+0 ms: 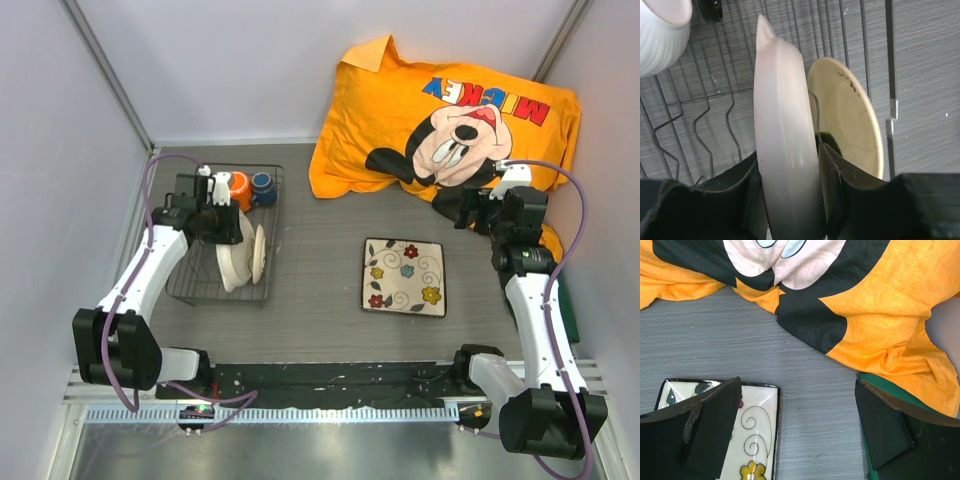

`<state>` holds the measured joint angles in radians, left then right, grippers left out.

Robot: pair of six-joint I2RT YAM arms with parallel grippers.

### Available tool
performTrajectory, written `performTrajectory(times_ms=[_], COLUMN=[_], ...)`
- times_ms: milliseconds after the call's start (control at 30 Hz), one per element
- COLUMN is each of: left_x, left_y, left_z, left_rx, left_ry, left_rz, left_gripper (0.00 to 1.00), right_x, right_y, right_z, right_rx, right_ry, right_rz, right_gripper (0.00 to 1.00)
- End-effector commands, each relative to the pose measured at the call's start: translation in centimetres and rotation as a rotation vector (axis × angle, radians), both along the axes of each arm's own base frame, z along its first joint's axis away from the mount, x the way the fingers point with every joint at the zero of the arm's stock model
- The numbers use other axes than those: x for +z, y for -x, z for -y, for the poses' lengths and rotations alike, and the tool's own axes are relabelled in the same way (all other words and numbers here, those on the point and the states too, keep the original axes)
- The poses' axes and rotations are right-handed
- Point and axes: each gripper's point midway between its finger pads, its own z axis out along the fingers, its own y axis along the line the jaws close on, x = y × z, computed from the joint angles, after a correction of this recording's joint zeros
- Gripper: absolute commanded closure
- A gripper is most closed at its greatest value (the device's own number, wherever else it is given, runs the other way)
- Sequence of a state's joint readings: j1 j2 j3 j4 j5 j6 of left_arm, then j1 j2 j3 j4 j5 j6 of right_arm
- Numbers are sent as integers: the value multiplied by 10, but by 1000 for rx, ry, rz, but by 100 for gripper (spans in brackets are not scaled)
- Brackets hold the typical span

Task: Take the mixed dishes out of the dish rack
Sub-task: Pick up the plate from the dish rack.

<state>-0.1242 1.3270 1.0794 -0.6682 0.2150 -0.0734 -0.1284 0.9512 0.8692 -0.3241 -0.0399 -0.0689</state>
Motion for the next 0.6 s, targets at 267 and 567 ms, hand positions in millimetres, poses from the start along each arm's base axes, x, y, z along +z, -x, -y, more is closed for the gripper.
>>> performTrajectory(times_ms=[267, 567], left_x=[58, 66], left_y=[-16, -18], left_z=[16, 21], left_rx=[-113, -136], left_ry=[51, 71], left_rz=[165, 173], left_gripper=[100, 100], right_x=[22, 20], right_y=[-3, -3], right_z=[2, 1], right_rx=[-2, -1], right_ry=[7, 6], right_rz=[61, 56], right_gripper=[0, 1])
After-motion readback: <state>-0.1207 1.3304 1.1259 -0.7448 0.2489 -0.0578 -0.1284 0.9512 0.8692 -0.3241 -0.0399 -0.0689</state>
